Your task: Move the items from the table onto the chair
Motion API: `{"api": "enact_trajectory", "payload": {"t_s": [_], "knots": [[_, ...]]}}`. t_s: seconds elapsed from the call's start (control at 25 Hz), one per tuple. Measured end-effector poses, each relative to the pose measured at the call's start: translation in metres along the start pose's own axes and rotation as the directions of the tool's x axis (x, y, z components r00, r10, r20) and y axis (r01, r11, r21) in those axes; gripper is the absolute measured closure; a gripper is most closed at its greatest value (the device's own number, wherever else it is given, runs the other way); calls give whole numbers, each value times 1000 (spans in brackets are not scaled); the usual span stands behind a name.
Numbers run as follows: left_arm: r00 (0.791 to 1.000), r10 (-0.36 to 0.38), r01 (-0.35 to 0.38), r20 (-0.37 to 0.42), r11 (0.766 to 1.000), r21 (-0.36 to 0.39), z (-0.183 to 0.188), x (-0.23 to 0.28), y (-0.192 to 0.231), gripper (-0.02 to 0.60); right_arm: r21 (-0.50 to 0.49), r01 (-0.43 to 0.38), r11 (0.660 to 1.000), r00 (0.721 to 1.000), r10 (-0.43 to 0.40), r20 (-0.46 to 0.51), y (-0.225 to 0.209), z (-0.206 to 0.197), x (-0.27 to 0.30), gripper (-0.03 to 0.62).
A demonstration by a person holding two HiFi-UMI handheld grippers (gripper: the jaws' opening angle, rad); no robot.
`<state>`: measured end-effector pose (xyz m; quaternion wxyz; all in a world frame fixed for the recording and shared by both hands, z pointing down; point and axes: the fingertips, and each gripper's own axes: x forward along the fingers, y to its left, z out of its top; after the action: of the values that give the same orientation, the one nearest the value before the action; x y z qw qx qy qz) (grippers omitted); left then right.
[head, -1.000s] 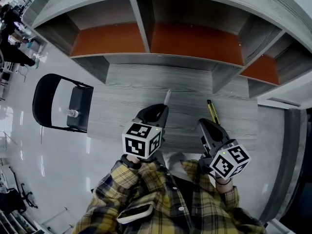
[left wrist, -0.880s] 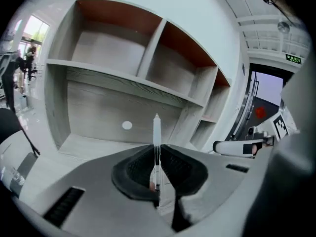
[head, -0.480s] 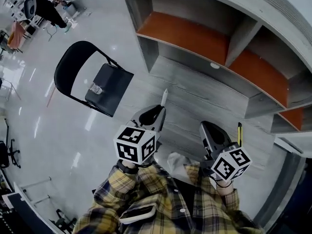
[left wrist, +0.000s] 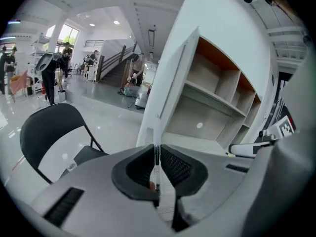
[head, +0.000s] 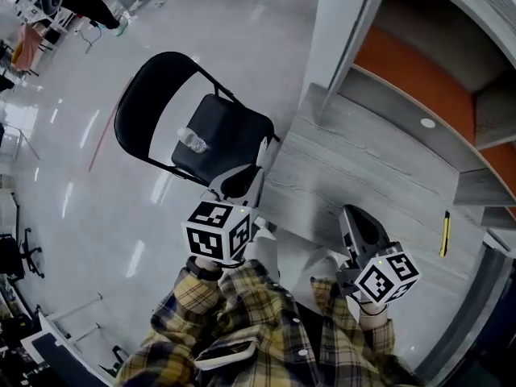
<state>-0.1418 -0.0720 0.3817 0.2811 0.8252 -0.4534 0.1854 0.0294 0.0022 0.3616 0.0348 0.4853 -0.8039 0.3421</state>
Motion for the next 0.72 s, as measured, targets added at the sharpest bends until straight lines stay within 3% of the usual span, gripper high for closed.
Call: {"api": "enact_trajectory", "payload": {"t_s": [0.2,0.44,0.72], "knots": [[998,23,-25,-61,999,-32,-24,11,96,538,8,1,1000,1000,-1,-25,35,-21,72,577],[984,76,-89,-164,993,-74,-89,55,188,538,37,-38,999,996,40,-82,51,-48,145,577],[941,135,-187,-311,972,-145,-197,123,269,538,61,-50,997,984,59,-170,31,-95,206,577]]}}
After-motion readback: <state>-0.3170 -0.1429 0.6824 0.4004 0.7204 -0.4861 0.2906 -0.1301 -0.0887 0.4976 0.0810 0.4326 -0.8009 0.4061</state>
